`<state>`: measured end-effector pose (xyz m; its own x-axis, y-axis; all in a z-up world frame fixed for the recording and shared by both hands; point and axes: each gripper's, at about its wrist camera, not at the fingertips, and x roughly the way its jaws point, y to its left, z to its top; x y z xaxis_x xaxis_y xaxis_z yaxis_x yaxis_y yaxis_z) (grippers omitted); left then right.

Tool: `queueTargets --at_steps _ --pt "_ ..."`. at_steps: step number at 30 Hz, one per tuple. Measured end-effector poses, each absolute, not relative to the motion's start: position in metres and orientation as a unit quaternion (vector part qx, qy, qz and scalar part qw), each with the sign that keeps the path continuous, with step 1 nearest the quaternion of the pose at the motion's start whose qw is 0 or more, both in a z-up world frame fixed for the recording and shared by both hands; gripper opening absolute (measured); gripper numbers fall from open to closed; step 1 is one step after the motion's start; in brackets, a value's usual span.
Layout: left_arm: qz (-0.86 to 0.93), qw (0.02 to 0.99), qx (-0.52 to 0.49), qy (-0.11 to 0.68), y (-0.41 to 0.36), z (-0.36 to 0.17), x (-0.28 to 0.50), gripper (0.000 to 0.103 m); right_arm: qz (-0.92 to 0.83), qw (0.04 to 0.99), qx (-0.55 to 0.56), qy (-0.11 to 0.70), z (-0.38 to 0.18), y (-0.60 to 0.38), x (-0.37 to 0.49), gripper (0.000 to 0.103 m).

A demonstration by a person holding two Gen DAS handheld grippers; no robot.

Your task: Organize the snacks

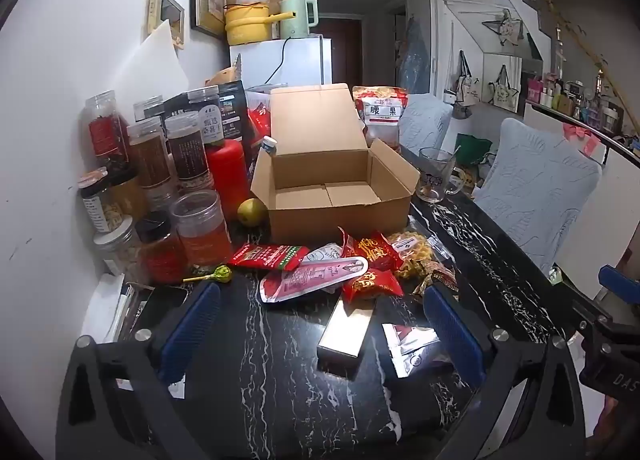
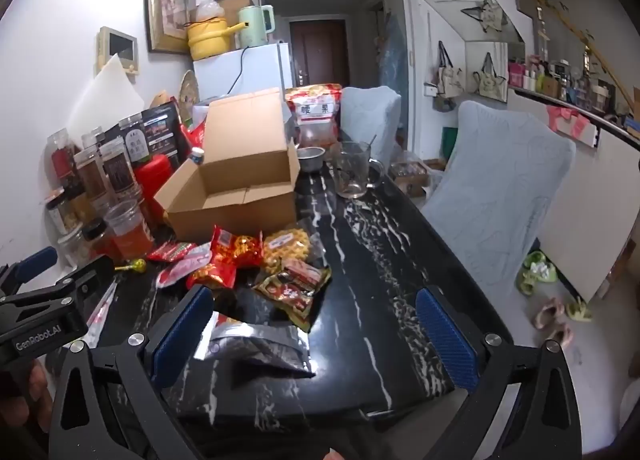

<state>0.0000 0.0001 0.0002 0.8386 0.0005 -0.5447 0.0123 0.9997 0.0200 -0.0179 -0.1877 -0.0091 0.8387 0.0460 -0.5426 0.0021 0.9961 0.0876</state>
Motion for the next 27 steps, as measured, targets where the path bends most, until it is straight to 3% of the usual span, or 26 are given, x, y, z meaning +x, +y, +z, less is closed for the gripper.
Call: queueTargets --at_steps 27 --pt "-0.001 0.959 0.016 0.282 0.006 -0.001 -0.004 0.103 0.011 0.953 0.031 0.300 -0.017 -0.179 -0.010 0.103"
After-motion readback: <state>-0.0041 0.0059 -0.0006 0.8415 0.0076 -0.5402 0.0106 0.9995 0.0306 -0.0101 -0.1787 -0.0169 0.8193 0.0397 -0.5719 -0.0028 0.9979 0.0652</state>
